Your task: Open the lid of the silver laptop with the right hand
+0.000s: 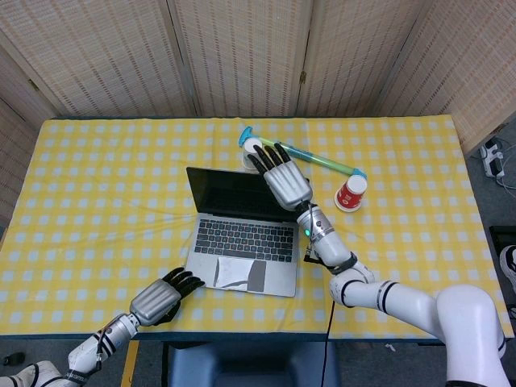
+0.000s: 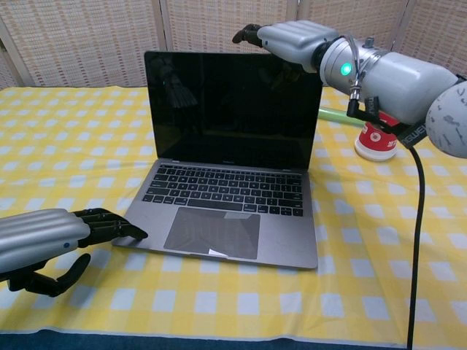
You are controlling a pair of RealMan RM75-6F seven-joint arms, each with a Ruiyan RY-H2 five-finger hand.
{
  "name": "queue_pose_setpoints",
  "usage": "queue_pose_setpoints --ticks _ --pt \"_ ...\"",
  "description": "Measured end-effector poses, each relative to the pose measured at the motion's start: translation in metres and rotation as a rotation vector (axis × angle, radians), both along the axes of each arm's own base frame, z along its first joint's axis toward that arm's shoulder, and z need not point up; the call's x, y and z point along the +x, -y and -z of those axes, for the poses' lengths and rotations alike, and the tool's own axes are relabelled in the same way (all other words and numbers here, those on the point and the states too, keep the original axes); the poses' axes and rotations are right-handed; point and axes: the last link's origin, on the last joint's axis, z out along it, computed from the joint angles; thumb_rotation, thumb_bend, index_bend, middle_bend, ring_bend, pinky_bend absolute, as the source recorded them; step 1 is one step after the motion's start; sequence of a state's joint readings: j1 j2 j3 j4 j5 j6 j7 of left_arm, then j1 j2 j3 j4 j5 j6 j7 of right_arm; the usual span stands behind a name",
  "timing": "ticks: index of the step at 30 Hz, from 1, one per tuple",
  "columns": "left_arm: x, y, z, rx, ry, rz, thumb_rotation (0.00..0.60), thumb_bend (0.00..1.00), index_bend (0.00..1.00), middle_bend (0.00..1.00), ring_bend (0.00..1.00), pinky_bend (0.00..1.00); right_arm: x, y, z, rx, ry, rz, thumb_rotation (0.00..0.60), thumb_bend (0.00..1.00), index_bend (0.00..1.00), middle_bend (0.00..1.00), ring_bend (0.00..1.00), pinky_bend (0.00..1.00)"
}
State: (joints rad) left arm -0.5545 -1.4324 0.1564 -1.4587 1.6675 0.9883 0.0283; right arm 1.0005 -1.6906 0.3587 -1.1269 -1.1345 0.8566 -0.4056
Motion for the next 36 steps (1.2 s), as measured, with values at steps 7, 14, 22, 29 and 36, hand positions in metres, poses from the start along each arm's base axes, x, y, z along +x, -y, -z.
queue_pose_setpoints --ticks 7,14,22,29,36 --pt "-0.001 0.0 0.001 0.0 -0.004 -0.003 0.589 0.9 0.09 0.13 0.07 0.0 -0.012 0.015 -0.004 -0.028 -0.009 0.062 0.6 0.72 0.0 0.0 0.0 0.0" --pt "-0.003 0.0 0.0 0.001 -0.007 -0.008 0.587 0.9 0.09 0.13 0.07 0.0 -0.018 0.025 -0.007 -0.047 -0.013 0.102 0.6 0.71 0.0 0.0 0.0 0.0" --pt "0.0 0.001 -0.003 0.011 0.01 -0.005 0.589 0.9 0.09 0.13 0.07 0.0 -0.016 0.023 -0.01 -0.04 0.016 0.094 0.6 0.71 0.0 0.0 0.0 0.0" --pt "0.003 0.004 -0.022 0.048 0.074 -0.017 0.595 0.9 0.08 0.13 0.07 0.0 -0.013 -0.004 -0.028 -0.001 0.091 0.025 0.6 0.72 0.0 0.0 0.0 0.0" --pt "-0.001 0.001 -0.054 0.15 0.136 -0.065 0.6 0.9 0.08 0.13 0.07 0.0 -0.037 -0.043 -0.069 0.015 0.125 -0.004 0.6 0.72 0.0 0.0 0.0 0.0"
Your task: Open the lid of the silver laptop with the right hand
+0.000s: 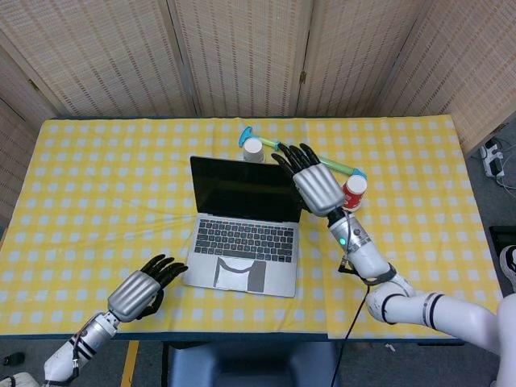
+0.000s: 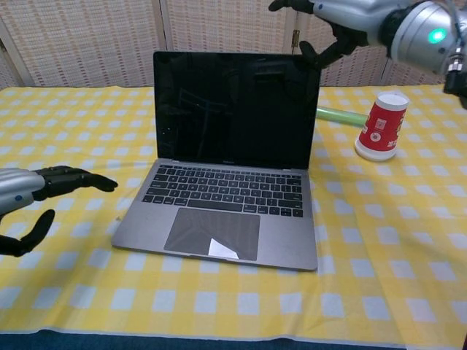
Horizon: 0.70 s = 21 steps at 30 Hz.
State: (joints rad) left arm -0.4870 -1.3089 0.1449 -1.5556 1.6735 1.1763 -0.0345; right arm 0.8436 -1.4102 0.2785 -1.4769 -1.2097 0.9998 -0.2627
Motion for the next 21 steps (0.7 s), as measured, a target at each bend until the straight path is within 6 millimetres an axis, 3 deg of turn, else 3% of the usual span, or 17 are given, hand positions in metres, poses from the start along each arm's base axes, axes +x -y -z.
queue_pose_setpoints --ticks 9,14,21 --pt "-0.03 -0.01 -0.058 0.212 0.091 -0.194 0.6 0.73 0.08 0.13 0.08 0.0 -0.082 -0.066 -0.06 -0.061 -0.075 0.112 0.6 0.71 0.0 0.0 0.0 0.0" --pt "-0.052 -0.002 -0.088 0.34 0.094 -0.297 0.6 0.67 0.09 0.13 0.08 0.0 -0.121 -0.105 -0.077 -0.102 -0.056 0.175 0.6 0.71 0.0 0.0 0.0 0.0" --pt "-0.061 0.019 -0.106 0.452 0.099 -0.353 0.6 0.67 0.09 0.13 0.08 0.0 -0.167 -0.163 -0.091 -0.17 -0.009 0.249 0.6 0.71 0.0 0.0 0.0 0.0"
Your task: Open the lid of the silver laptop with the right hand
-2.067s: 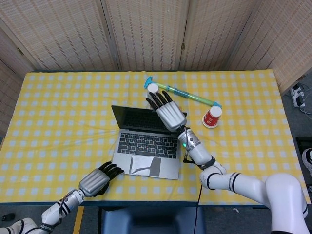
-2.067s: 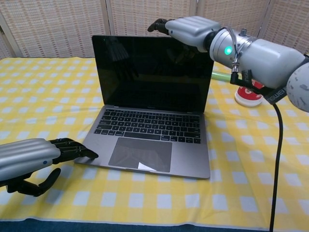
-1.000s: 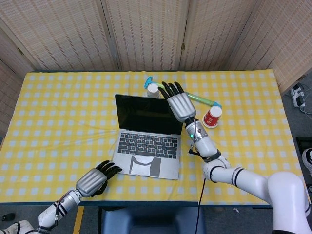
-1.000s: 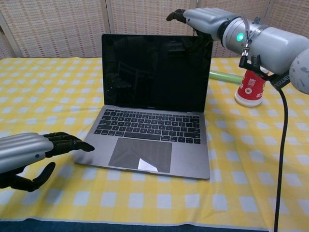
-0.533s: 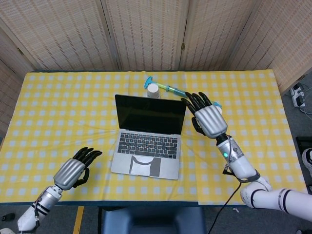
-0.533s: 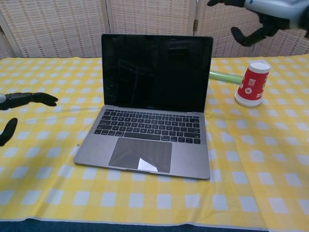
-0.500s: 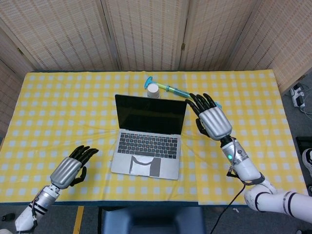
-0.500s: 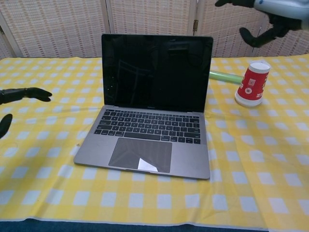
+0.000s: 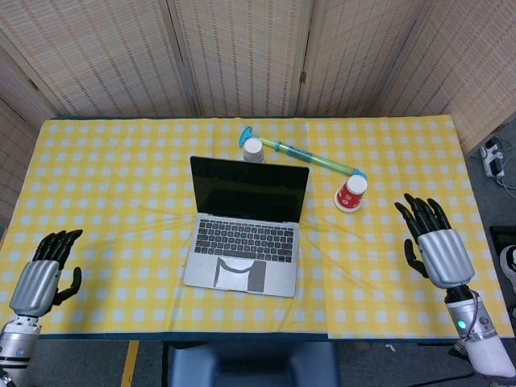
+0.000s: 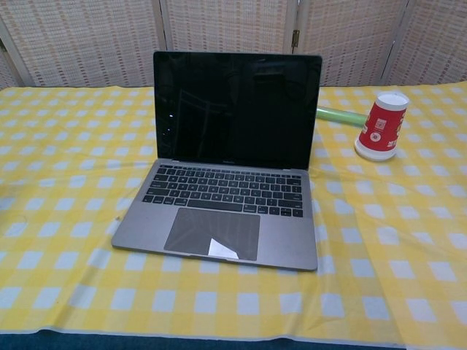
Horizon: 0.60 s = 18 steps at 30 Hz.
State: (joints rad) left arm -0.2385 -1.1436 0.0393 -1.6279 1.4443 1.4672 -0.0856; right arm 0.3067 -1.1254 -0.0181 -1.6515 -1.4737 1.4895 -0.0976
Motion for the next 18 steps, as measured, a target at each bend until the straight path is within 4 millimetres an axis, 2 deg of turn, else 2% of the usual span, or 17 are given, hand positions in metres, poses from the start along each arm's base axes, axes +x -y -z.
queue_pose_setpoints --ticks 2,9,14,18 --pt "0.0 0.007 -0.002 0.025 -0.008 -0.006 0.6 0.67 0.09 0.13 0.08 0.0 -0.012 -0.017 -0.001 -0.015 0.014 0.02 0.6 0.71 0.0 0.0 0.0 0.0" --pt "0.013 0.019 0.003 0.038 -0.021 0.017 0.6 0.67 0.07 0.12 0.07 0.0 -0.036 -0.054 0.011 -0.009 0.108 0.1 0.6 0.71 0.0 0.0 0.0 0.0" --pt "0.025 0.017 0.005 0.093 -0.007 0.02 0.6 0.67 0.07 0.12 0.07 0.0 -0.035 -0.058 0.009 -0.007 0.105 0.097 0.6 0.71 0.0 0.0 0.0 0.0" --pt "0.023 0.016 0.007 0.103 -0.009 -0.006 0.6 0.67 0.07 0.12 0.07 0.0 -0.032 -0.057 0.01 0.013 0.1 0.103 0.6 0.71 0.0 0.0 0.0 0.0"
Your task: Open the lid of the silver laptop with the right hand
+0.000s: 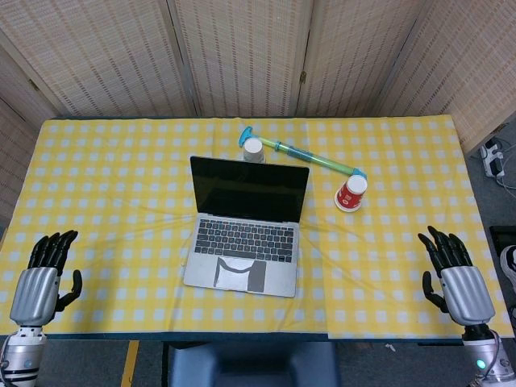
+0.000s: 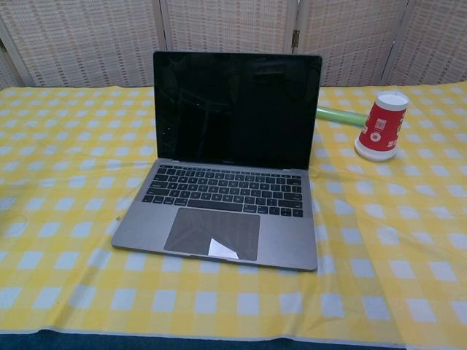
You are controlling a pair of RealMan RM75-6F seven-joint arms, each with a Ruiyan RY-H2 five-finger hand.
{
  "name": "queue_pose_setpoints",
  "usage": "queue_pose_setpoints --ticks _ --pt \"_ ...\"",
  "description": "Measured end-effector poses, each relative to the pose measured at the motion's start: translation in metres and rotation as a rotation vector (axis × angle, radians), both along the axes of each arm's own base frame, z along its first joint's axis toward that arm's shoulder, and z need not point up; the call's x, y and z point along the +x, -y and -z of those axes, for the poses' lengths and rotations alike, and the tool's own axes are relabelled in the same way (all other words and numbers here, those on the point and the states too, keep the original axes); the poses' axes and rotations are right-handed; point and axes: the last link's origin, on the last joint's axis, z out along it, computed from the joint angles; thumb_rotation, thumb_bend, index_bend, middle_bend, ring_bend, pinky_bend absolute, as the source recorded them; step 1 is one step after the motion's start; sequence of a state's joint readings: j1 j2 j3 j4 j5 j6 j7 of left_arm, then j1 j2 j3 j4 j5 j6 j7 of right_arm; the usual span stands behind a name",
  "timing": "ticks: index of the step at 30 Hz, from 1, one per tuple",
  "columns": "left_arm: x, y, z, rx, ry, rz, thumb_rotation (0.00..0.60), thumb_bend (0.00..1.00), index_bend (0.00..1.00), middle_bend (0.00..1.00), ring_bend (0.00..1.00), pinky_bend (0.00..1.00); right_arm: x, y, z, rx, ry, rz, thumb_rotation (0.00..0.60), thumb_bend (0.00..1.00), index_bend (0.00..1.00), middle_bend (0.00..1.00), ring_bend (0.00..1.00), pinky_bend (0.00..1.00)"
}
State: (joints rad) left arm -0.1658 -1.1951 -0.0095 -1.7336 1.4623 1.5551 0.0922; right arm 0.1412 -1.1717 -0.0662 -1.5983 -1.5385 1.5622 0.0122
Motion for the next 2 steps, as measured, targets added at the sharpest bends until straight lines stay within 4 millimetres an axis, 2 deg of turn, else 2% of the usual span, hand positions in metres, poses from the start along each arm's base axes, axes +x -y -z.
queue_pose_setpoints --ticks 2 --pt "-0.0032 0.0 0.0009 -0.006 -0.002 -0.019 0.6 0.67 0.07 0.12 0.07 0.0 0.0 0.0017 0.0016 0.008 0.006 0.003 0.6 0.71 0.0 0.0 0.0 0.0"
